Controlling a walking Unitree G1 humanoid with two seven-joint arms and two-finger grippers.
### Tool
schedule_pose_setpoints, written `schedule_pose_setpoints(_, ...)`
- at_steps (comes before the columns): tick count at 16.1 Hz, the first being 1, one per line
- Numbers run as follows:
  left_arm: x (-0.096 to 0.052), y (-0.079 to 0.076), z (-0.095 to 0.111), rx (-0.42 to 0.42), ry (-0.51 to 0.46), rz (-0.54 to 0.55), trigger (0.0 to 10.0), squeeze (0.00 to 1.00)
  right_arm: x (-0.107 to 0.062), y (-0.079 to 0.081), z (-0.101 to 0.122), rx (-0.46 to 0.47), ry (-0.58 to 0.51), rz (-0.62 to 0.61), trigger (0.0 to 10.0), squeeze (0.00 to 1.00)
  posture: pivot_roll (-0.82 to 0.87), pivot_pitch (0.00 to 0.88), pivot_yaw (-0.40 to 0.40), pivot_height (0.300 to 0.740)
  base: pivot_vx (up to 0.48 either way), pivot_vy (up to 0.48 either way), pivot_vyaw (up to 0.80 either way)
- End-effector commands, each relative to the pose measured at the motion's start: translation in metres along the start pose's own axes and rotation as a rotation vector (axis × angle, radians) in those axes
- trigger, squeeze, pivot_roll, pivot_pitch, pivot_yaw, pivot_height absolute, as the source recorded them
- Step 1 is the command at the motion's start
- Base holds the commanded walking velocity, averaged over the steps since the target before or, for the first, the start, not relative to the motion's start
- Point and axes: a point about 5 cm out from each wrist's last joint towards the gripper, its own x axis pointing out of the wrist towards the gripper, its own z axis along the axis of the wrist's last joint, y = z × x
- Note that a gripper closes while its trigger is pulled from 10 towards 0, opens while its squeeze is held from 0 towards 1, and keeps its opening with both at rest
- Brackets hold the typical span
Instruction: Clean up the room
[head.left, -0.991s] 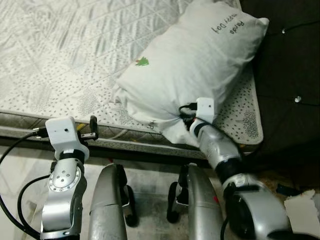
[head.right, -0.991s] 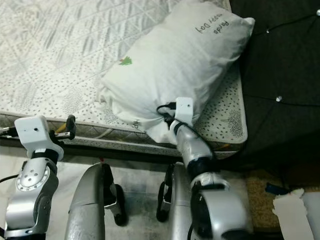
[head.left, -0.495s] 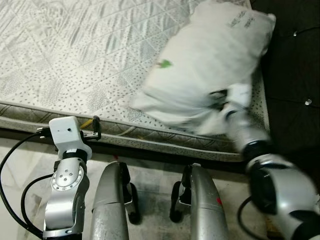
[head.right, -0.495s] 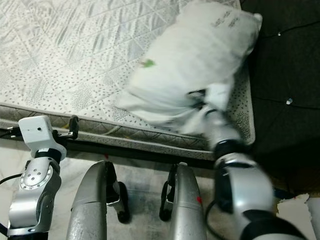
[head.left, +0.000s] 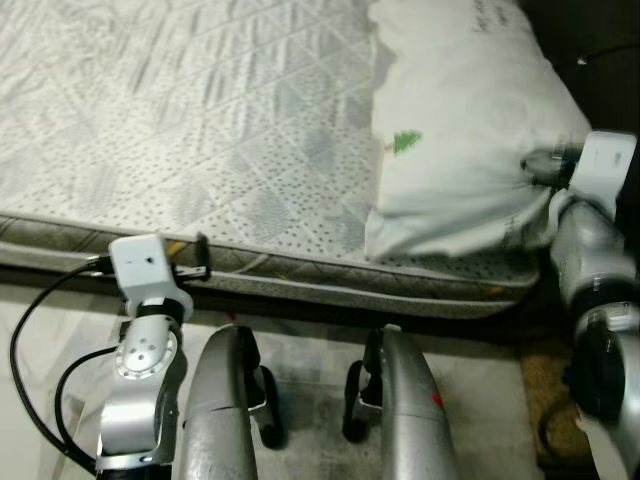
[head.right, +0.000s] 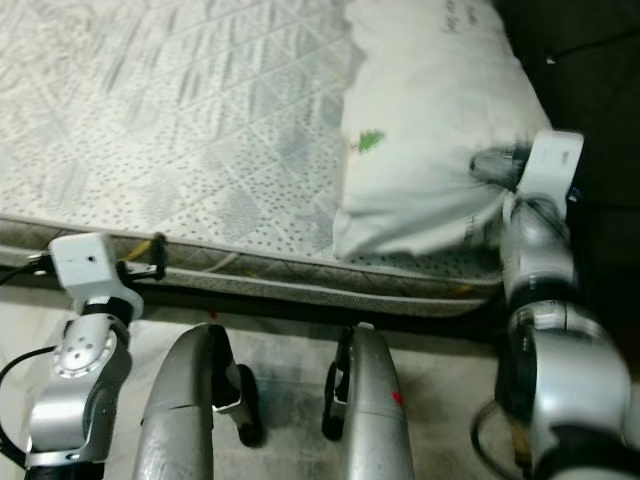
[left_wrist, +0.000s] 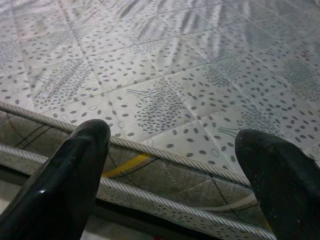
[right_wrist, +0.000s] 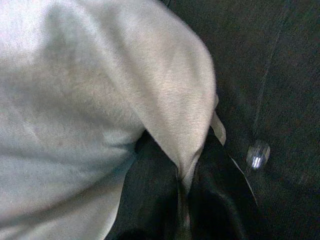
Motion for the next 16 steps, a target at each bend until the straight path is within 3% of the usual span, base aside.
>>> schedule_pose_setpoints(1, -0.001, 0.002, -0.007, 0.013, 0.023, 0.010, 10.0, 0.00, -0.003, -0.009, -0.002, -0.012, -0.039, -0.013, 0.0, 0.00, 0.08, 0.234, -0.045, 0.611, 0.000, 0.000, 0.00)
schedule_pose_setpoints(5, 0.000, 0.000, -0.008, 0.014, 0.023, 0.003, 10.0, 0.00, -0.039, 0.020, -0.062, -0.024, 0.039, 0.116, 0.0, 0.00, 0.07, 0.235, -0.050, 0.611, 0.000, 0.000, 0.00)
schedule_pose_setpoints(9, 0.000, 0.002, -0.010, 0.020, 0.025, 0.007, 10.0, 0.00, -0.058, 0.047, -0.073, 0.024, 0.061, 0.204, 0.0, 0.00, 0.08, 0.232, -0.052, 0.611, 0.000, 0.000, 0.00)
schedule_pose_setpoints(10, 0.001, 0.001, -0.009, 0.021, 0.021, 0.008, 10.0, 0.00, -0.052, 0.057, -0.068, 0.040, 0.081, 0.253, 0.0, 0.00, 0.08, 0.230, -0.054, 0.611, 0.000, 0.000, 0.00)
schedule_pose_setpoints(12, 0.003, 0.003, -0.008, 0.024, 0.014, 0.015, 10.0, 0.00, -0.035, 0.060, -0.051, 0.040, 0.098, 0.285, 0.0, 0.00, 0.08, 0.223, -0.057, 0.611, 0.000, 0.000, 0.00)
schedule_pose_setpoints(14, 0.004, 0.003, -0.008, 0.026, 0.008, 0.024, 10.0, 0.00, -0.014, 0.049, -0.019, 0.071, 0.082, 0.258, 0.0, 0.00, 0.08, 0.212, -0.061, 0.611, 0.000, 0.000, 0.00)
schedule_pose_setpoints(15, 0.004, 0.003, -0.008, 0.026, 0.007, 0.024, 10.0, 0.00, -0.013, 0.048, -0.016, 0.076, 0.074, 0.251, 0.0, 0.00, 0.08, 0.212, -0.061, 0.611, 0.000, 0.000, 0.00)
schedule_pose_setpoints(16, 0.005, 0.004, -0.006, 0.024, -0.002, 0.036, 10.0, 0.00, -0.001, 0.032, 0.008, 0.045, 0.025, 0.186, 0.0, 0.00, 0.09, 0.196, -0.064, 0.611, 0.000, 0.000, 0.00)
